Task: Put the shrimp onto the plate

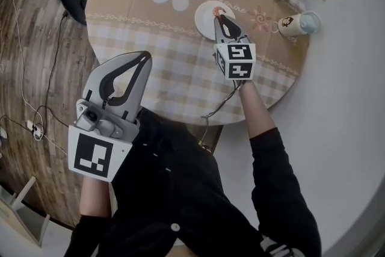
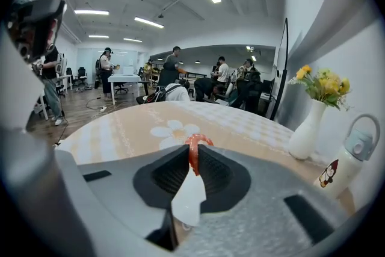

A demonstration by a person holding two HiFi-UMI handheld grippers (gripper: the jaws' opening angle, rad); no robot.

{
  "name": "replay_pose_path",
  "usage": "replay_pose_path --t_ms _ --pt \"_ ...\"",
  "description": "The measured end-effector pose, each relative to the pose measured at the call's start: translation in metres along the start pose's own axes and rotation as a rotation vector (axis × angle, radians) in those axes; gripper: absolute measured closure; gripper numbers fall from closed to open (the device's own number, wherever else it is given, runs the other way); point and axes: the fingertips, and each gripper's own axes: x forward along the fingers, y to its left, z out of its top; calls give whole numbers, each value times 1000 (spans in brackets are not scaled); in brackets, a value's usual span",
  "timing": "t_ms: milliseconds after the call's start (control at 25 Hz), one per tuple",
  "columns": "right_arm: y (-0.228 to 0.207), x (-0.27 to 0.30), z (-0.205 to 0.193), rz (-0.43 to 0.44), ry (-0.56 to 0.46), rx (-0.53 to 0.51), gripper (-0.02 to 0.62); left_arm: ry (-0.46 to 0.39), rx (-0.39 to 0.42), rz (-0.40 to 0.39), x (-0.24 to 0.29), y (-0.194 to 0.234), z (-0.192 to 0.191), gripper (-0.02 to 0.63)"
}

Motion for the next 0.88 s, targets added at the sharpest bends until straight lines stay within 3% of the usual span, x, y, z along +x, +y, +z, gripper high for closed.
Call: replay_pose_path --t_ms 320,880 --pt "-6 29 -37 9 118 -4 558 14 -7 9 1 0 -5 604" --pt "5 57 -68 91 223 -42 558 39 -14 6 8 -8 -12 604"
